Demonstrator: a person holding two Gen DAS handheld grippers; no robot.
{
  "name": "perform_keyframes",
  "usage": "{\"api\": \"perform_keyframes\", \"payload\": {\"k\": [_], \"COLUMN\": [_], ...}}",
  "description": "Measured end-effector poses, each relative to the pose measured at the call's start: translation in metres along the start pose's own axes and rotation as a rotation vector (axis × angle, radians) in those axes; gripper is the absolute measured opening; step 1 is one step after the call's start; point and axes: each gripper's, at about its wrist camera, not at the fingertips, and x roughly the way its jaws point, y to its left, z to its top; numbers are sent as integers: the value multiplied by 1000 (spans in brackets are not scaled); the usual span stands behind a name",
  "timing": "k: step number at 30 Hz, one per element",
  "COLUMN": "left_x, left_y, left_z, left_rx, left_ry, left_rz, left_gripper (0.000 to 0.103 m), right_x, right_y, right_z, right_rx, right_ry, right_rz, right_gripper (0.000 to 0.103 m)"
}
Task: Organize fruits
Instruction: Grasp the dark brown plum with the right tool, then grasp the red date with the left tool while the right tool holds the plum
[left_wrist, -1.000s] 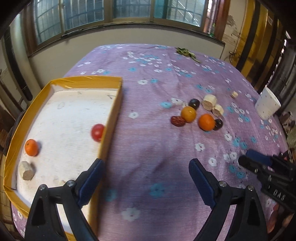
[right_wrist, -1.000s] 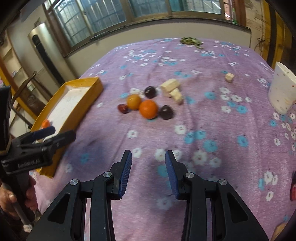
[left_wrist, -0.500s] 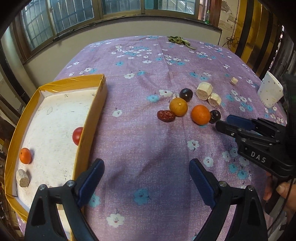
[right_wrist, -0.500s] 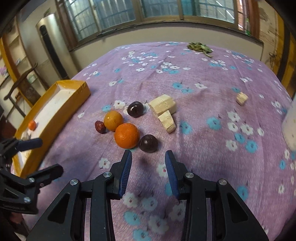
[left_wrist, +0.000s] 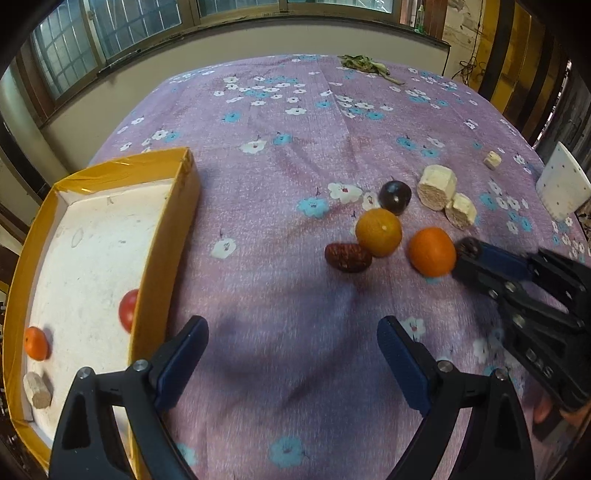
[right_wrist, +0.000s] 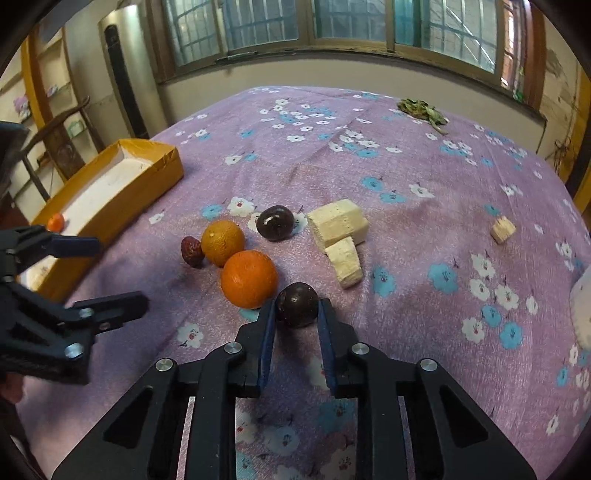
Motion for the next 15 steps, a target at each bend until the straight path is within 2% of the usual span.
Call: {"api": "perform_keyframes", "payload": {"k": [6,9,12,13,15], "left_x": [16,20,25,24,22], "left_y": [-9,-16,-21,-20,-19], "left_z": [18,22,24,23,22], "left_rx": [35,75,104,101,107], "left_ry": [-20,-47,-73,-88,-106], "left_rz": [-37,-67,-102,-118,-124], "left_gripper": [93,85,64,50,34], "right_x": [-13,-17,-18,-19,-22], "right_y": [-9,-13,-15,-15,-14], "right_z": [-6,-8,-9,-9,-10], "right_rx": [85,108,122,128,139], "right_ry": [-1,-2,3,1,-3], "right_rz": [24,19,11,9,10], "right_gripper": [22,22,22,22,22]}}
